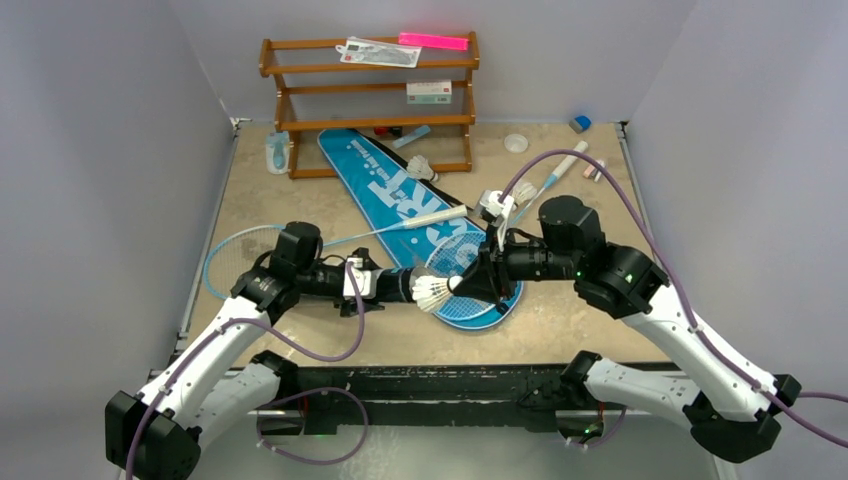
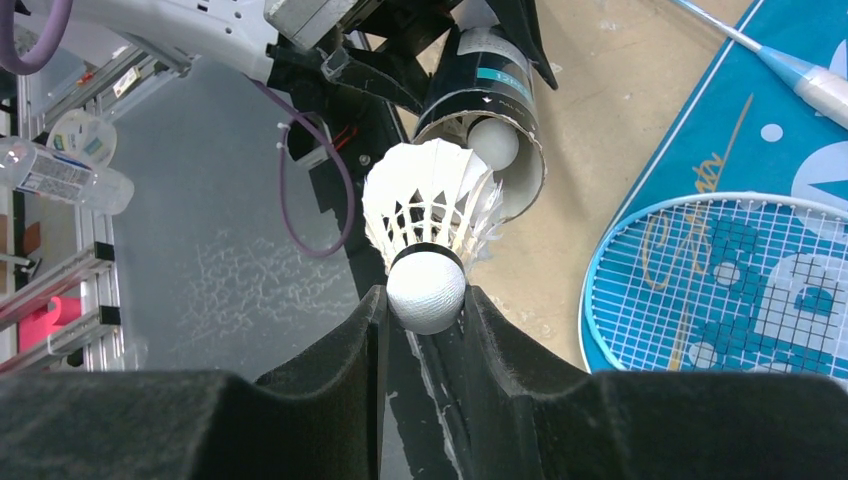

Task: Pack up the badminton gear
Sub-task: Place the shuttlecock at the shuttle tube.

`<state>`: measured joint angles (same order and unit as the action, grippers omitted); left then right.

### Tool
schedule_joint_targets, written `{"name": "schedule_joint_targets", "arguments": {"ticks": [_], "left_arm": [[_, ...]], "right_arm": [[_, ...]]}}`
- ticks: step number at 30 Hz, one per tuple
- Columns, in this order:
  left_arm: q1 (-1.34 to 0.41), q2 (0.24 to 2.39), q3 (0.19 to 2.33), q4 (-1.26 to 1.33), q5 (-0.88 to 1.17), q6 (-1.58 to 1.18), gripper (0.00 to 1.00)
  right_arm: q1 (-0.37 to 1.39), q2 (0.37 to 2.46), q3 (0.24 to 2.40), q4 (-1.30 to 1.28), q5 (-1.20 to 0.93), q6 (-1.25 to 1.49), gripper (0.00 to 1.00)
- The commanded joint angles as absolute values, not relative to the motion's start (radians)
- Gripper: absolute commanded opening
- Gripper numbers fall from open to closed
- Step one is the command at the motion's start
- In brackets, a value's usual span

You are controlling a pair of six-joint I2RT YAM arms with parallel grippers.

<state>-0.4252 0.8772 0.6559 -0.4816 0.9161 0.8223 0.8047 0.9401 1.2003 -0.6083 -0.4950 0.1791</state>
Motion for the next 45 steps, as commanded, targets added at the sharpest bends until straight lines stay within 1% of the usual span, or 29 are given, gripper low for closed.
{"name": "schedule_joint_targets", "arguments": {"ticks": [1, 15, 21, 24, 29, 35, 38, 45], "left_arm": [[-0.417, 0.877, 0.666, -0.474, 1.007, 0.854, 0.24], [-0.417, 0.878, 0.672, -0.499, 1.055, 0.894, 0.24], [-0.417, 0.887, 0.676, -0.514, 1.070, 0.910, 0.23], [-0.417, 0.890, 0.676, -0.511, 1.039, 0.900, 0.22], [-0.417, 0.894, 0.674, -0.488, 0.927, 0.836, 0.21], [-0.417, 0.909, 0.675, -0.486, 0.888, 0.810, 0.21], [-0.417, 0.923, 0.679, -0.495, 0.850, 0.798, 0.21], [-0.417, 0.928, 0.680, -0.495, 0.854, 0.791, 0.21]], "right_arm": [[0.805, 0.955, 1.226, -0.582, -0.532, 0.186, 0.20], [0.805, 0.982, 1.224, -0.590, -0.436, 0.201, 0.17], [0.805, 0.996, 1.235, -0.589, -0.446, 0.213, 0.17], [0.805, 1.008, 1.247, -0.591, -0.451, 0.229, 0.17], [0.805, 1.030, 1.265, -0.610, -0.453, 0.248, 0.17], [0.805, 1.060, 1.280, -0.644, -0.373, 0.259, 0.15], [0.805, 1.068, 1.285, -0.648, -0.342, 0.267, 0.13], [0.805, 1.081, 1.291, -0.632, -0.293, 0.274, 0.13]]}}
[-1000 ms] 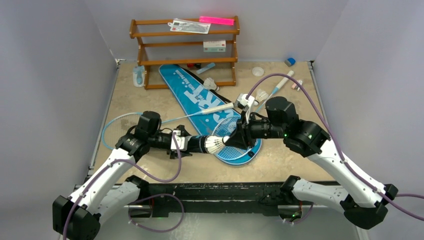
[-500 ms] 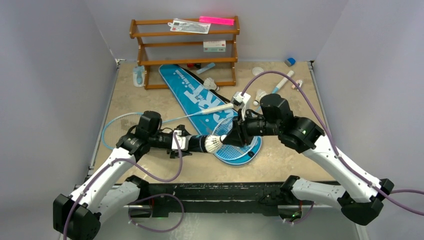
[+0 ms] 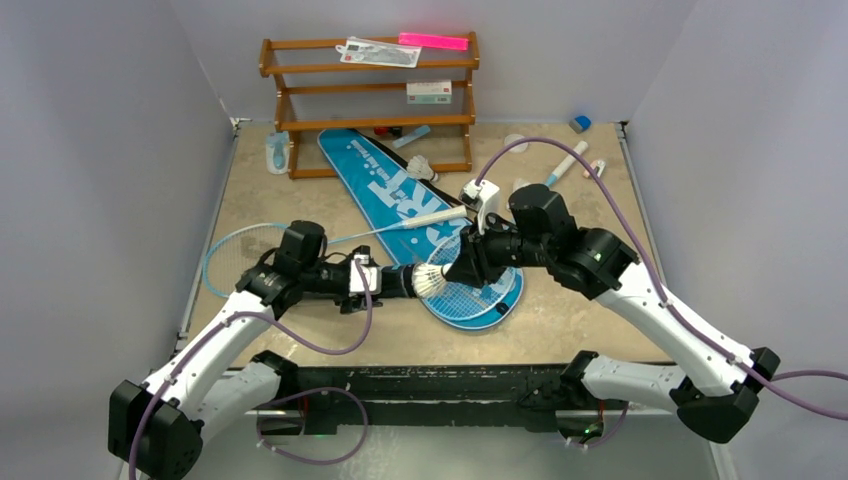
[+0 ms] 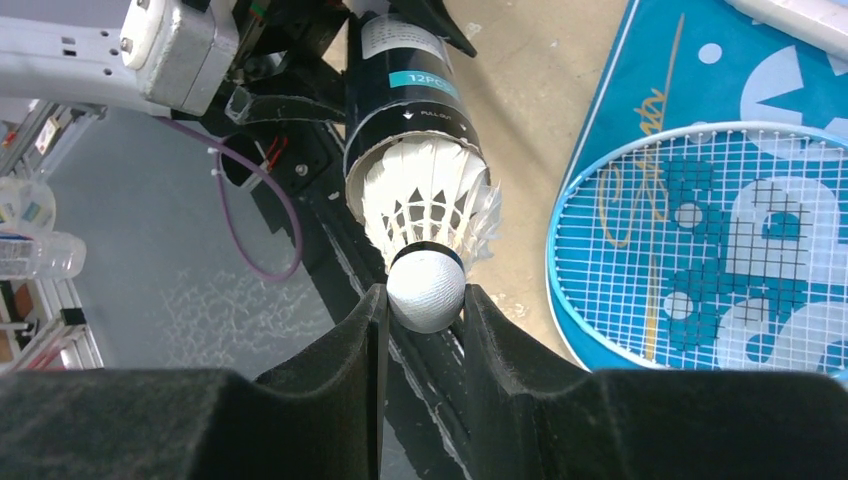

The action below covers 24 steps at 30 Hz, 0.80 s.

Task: Pack up the badminton gear
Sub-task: Place the shuttlecock at the shuttle tube.

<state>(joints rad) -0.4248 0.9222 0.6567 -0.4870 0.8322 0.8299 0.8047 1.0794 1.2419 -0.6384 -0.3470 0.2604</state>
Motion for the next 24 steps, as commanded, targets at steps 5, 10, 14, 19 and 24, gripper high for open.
{"name": "schedule_joint_targets", "arguments": {"ticks": [5, 10, 14, 19, 24], "left_arm": [[-0.417, 0.927, 0.680, -0.494, 0.873, 0.795, 0.21], [-0.417, 0.934, 0.682, -0.494, 0.877, 0.790, 0.21], [-0.417, 0.943, 0.686, -0.484, 0.854, 0.750, 0.22], [-0.417, 0.961, 0.695, -0.479, 0.825, 0.713, 0.22], [-0.417, 0.978, 0.703, -0.480, 0.817, 0.694, 0.22]], "right_arm": [[0.805, 1.087, 1.287, -0.626, -0.251, 0.261, 0.13], [0.805, 1.098, 1.286, -0.612, -0.249, 0.258, 0.12], [0.805, 1.109, 1.293, -0.597, -0.257, 0.254, 0.12], [0.805, 1.120, 1.296, -0.583, -0.286, 0.259, 0.12], [0.805, 1.120, 1.292, -0.568, -0.291, 0.265, 0.12]]}}
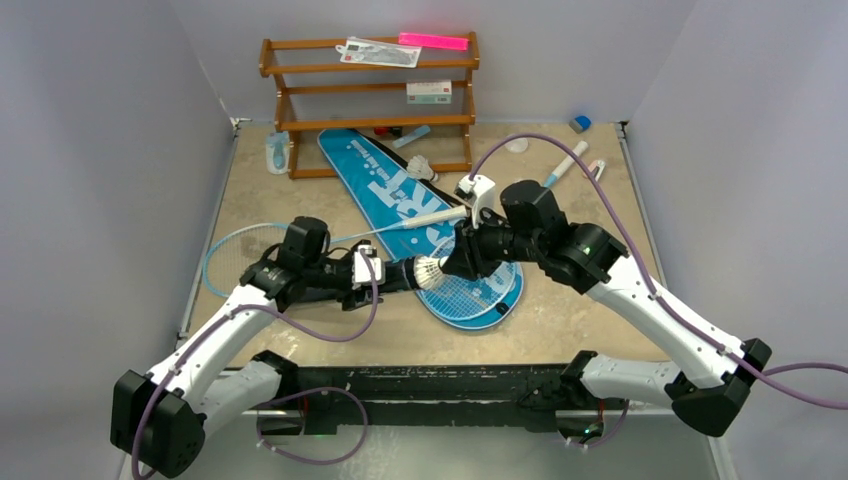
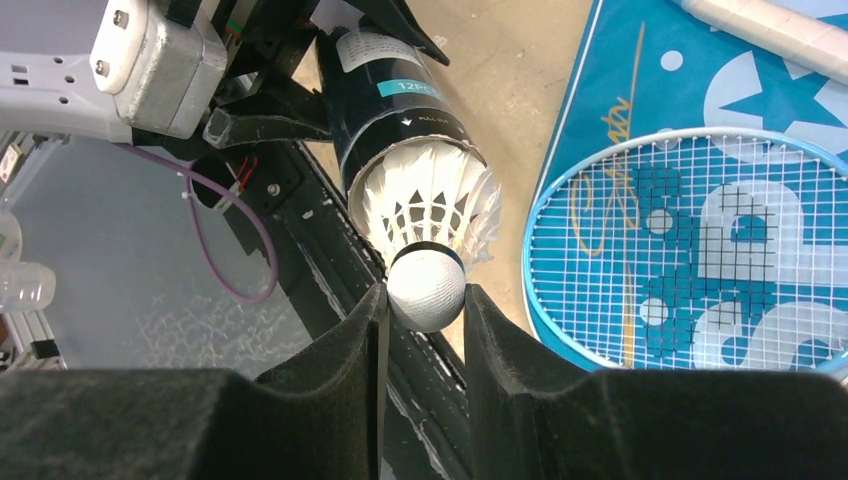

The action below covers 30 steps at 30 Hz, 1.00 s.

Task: Pack up the badminton gear
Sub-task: Place the shuttlecock at the shuttle tube.

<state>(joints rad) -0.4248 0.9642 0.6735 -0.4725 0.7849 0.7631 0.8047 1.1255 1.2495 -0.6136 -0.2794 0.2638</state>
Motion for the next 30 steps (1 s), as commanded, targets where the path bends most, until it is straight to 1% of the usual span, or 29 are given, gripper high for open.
{"name": "schedule_joint_targets", "arguments": {"ticks": [1, 17, 30], "left_arm": [[-0.417, 0.979, 0.703, -0.481, 0.818, 0.695, 0.22], [-0.417, 0.984, 0.710, -0.500, 0.885, 0.719, 0.22], [-0.416, 0.959, 0.713, -0.444, 0.929, 0.636, 0.23]], "right_arm": [[0.805, 1.119, 1.290, -0.562, -0.290, 0.265, 0.12], [0.805, 1.111, 1.243, -0.456, -0.311, 0.276, 0.10], [0.805, 1.048, 1.143, -0.357, -0.283, 0.325, 0.08]]}}
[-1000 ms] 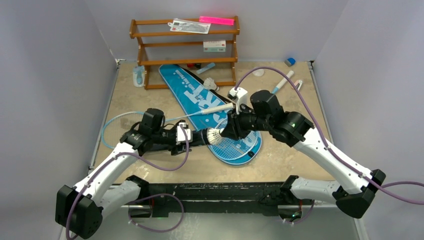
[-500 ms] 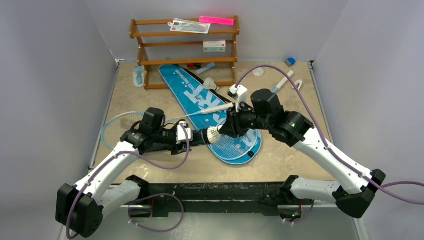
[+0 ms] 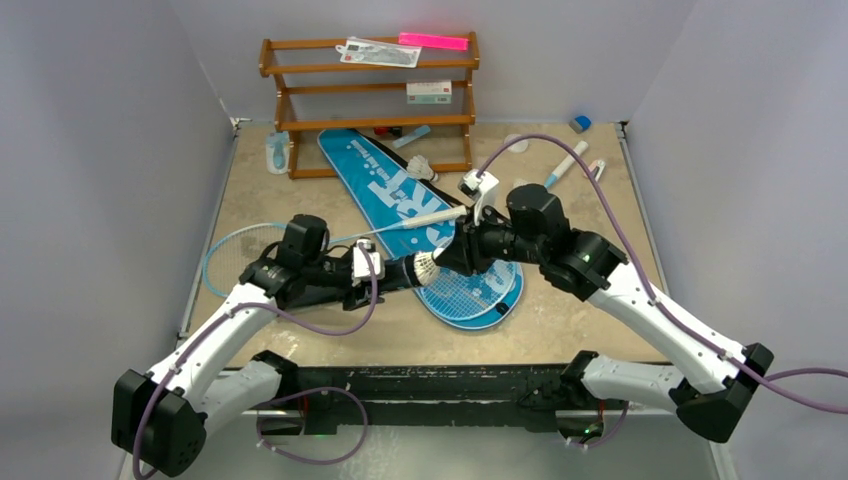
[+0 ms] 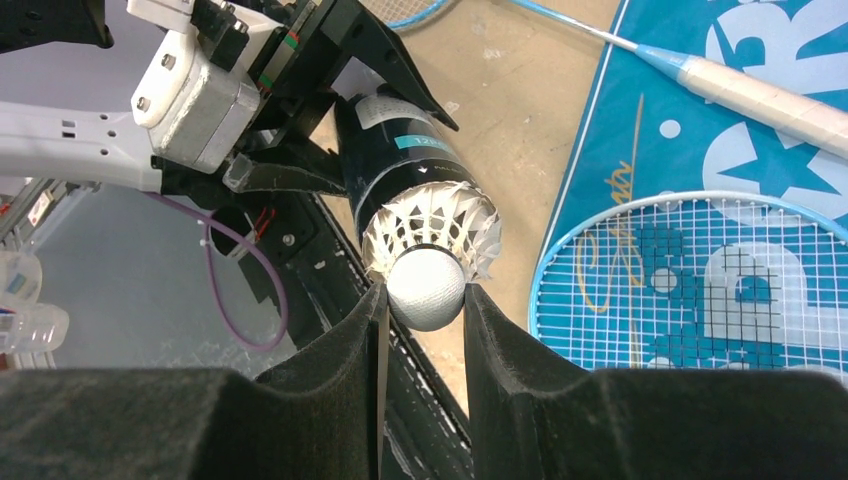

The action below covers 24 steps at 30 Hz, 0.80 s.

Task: Pack up the badminton gear
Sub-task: Place the shuttlecock at the shuttle tube.

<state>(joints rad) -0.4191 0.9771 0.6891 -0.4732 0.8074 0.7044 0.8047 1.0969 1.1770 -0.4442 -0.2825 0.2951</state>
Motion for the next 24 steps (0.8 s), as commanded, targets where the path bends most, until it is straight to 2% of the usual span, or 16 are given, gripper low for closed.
{"name": "schedule_joint_targets", "arguments": {"ticks": [1, 24], "left_arm": [[-0.416, 0.957, 0.713, -0.444, 0.933, 0.635, 0.23], [-0.416, 0.933, 0.711, -0.447, 1.017, 0.670, 0.22]], "right_arm": [[0.805, 1.038, 1.130, -0.344, -0.276, 0.331, 0.08], [0.805, 0.924, 0.964, -0.155, -0.243, 0.423, 0.05]]}}
